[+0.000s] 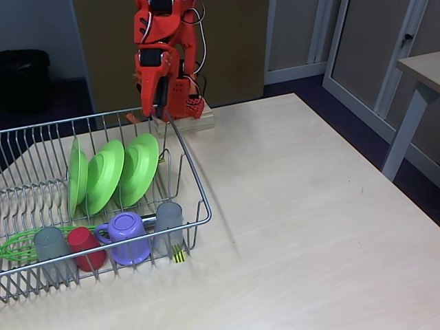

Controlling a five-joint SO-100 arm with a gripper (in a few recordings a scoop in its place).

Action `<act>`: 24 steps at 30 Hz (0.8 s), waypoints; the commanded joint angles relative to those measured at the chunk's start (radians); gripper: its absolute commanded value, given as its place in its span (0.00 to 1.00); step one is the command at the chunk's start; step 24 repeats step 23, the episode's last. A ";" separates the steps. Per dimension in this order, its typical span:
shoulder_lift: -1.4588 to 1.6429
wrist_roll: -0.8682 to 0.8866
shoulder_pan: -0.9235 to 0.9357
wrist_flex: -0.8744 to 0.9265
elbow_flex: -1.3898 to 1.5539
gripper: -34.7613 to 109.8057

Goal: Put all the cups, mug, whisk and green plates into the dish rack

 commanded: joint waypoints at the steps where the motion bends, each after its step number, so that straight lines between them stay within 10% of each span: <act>1: 0.064 0.015 -0.126 0.021 0.009 0.40; 12: 0.181 0.239 -0.545 -0.104 0.225 0.45; 24: 0.161 0.275 -0.692 -0.446 0.511 0.24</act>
